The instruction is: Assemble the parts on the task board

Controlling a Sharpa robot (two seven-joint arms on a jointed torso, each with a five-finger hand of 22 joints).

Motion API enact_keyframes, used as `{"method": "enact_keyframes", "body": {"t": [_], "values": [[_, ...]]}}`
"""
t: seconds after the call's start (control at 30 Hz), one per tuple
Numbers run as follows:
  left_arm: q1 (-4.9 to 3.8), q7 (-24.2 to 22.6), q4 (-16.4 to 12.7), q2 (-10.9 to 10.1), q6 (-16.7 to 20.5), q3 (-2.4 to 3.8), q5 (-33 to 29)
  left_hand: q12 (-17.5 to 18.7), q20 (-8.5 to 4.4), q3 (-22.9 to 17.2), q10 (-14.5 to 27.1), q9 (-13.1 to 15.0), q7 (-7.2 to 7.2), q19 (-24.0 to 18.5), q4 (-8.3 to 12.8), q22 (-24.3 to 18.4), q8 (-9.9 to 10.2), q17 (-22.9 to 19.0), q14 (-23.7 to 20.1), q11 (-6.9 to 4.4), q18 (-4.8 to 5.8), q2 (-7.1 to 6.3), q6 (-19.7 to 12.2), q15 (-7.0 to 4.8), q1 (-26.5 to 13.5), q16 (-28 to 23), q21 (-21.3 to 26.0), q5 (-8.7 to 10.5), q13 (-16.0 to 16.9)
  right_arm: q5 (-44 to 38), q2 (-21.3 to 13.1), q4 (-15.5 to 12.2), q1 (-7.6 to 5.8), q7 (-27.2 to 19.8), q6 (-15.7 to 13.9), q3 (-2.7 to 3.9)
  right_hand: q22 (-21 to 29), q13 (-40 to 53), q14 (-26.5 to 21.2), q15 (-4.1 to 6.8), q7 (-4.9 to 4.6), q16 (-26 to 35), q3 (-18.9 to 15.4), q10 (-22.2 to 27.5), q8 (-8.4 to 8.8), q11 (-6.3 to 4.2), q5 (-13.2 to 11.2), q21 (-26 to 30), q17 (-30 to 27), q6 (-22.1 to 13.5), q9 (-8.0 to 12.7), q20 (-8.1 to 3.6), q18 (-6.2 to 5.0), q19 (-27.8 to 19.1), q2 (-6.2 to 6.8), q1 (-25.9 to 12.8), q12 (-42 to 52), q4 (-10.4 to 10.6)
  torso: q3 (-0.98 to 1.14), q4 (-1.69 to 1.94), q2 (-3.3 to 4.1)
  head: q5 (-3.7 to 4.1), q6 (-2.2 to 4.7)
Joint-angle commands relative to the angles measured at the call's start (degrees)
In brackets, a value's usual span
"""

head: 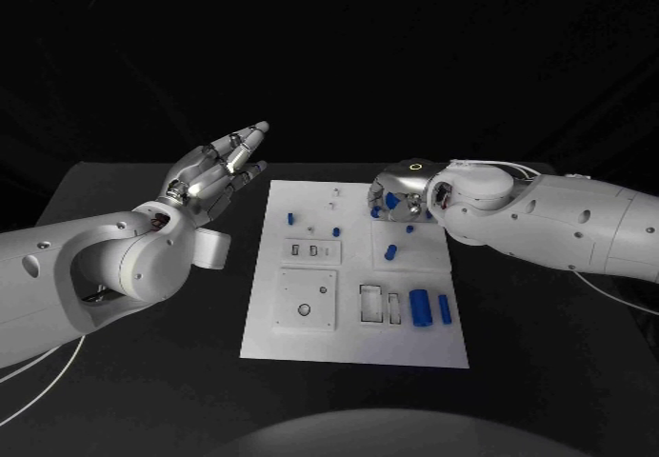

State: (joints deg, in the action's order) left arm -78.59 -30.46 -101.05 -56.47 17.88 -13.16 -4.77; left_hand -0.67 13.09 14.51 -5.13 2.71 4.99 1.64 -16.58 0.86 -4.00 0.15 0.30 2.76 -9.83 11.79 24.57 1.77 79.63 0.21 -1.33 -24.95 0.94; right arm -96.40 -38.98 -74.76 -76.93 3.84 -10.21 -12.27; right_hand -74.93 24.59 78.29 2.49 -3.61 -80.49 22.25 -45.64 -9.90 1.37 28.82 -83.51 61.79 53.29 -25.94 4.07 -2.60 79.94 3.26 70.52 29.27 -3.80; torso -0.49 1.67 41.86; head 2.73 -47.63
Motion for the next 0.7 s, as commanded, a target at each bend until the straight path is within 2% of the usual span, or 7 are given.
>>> {"method": "enact_keyframes", "body": {"t": [0.03, 0.43, 0.7], "values": [[-0.04, -0.27, -0.03, 0.07, -1.09, 0.04, 0.38, -0.34, 0.31, -0.42, -0.34, 0.09, 0.10, 0.04, 0.01, 0.09, -0.24, 0.06, 0.15, 0.27, -0.44, -0.02, 0.49, 0.42, 0.50, 0.11, -0.34, -0.39, 0.06, -0.46, 0.17, 0.19, 0.21, -0.88, -0.19, -0.02, -6.17, -0.18, -0.10, 0.44, -0.07, 0.43, 0.13, -0.67, -0.36, -0.16, -0.48, 0.20, -0.11, 0.56, -0.34, -0.39, -0.35, 0.15, 0.10, 0.62, -0.47, 0.06, 0.02, -0.01, 0.01, -0.11, -0.01], [0.01, -0.11, 0.19, -0.06, -1.07, 0.02, 0.38, -0.48, 0.55, -0.76, -1.37, 0.23, 0.67, 0.19, 0.07, 0.16, -0.89, 0.21, 0.49, 0.88, -0.46, -0.02, 1.95, 0.89, 1.82, 0.39, -0.52, -1.45, 0.20, -0.17, 0.26, 0.68, 0.60, -0.85, 0.15, -0.02, -6.20, -0.96, -0.25, 0.58, -0.11, 0.90, 0.31, -2.64, -0.82, -0.22, -0.45, 0.40, -0.88, 1.20, -1.51, -0.59, -0.36, 0.11, -0.02, 1.46, -1.63, -0.21, 0.04, -0.09, -0.03, -0.26, -0.14], [0.03, -0.10, 0.18, -0.31, -1.17, 0.02, 0.38, -0.57, 0.75, -0.84, -2.04, 0.35, 1.04, 0.28, 0.00, 0.19, -1.45, 0.33, 0.80, 1.27, -0.46, -0.04, 3.16, 1.23, 2.28, 0.66, -0.61, -1.90, 0.28, 1.18, -0.24, 0.24, 0.62, -1.27, -2.24, -0.01, -5.79, -1.71, -0.91, 0.51, -0.43, 1.96, 0.30, -5.61, -1.46, -0.03, 0.61, 0.99, -2.84, 2.64, -2.61, -0.59, -0.53, -0.42, 0.09, 1.96, -2.64, -0.33, 0.06, -0.12, -0.07, -0.54, 0.24]]}}
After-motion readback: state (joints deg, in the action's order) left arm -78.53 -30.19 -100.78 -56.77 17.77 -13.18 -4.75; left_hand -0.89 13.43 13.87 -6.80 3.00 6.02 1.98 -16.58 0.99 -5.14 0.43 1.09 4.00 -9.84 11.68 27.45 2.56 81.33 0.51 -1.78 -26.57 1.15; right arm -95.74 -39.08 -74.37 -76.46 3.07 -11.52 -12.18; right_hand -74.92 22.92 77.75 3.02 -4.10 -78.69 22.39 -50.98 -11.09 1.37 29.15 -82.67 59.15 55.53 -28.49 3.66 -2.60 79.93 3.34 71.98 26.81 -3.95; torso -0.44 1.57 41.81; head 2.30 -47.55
